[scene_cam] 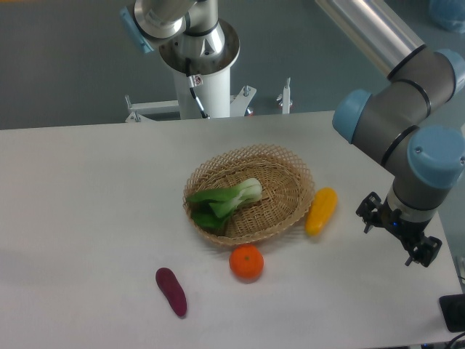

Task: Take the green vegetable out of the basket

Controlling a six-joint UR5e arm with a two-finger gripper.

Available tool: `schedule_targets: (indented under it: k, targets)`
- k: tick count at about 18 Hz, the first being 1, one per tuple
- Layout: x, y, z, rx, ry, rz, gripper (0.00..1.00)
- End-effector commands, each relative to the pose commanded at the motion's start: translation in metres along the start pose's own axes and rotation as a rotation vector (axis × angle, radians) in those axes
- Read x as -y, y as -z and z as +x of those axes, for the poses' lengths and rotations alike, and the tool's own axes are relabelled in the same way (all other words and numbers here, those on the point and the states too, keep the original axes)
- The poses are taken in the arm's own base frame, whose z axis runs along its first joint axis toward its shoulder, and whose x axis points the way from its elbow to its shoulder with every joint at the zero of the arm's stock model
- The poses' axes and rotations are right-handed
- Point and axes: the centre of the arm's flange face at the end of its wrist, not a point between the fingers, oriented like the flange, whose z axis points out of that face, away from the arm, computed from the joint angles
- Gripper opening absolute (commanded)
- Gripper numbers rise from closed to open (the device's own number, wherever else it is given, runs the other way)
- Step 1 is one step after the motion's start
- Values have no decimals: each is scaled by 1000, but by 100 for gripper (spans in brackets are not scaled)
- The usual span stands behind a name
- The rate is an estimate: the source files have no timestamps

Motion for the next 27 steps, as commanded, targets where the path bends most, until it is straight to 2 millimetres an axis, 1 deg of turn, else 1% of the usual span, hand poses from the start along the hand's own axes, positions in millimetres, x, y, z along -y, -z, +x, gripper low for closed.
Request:
schedule_targets:
  k: [7, 9, 10, 14, 16, 20, 21, 22, 24, 27]
  targets:
    - [0, -1, 1, -2, 5, 0, 100]
    - [0, -2, 1, 9, 32, 2, 100]
    - [0, -6, 4, 11, 37, 2, 100]
    - [-1, -9, 16, 66, 58, 18, 100]
    - [0, -12, 18, 70, 88, 23, 100]
    - [3, -9, 22, 69, 154, 27, 100]
    - [4, -8, 27, 64, 177, 30, 100]
    - [11, -9, 34, 54, 194, 40, 100]
    - [16, -8, 50, 36, 203, 54, 100]
    - [34, -9, 86, 1, 174, 50, 100]
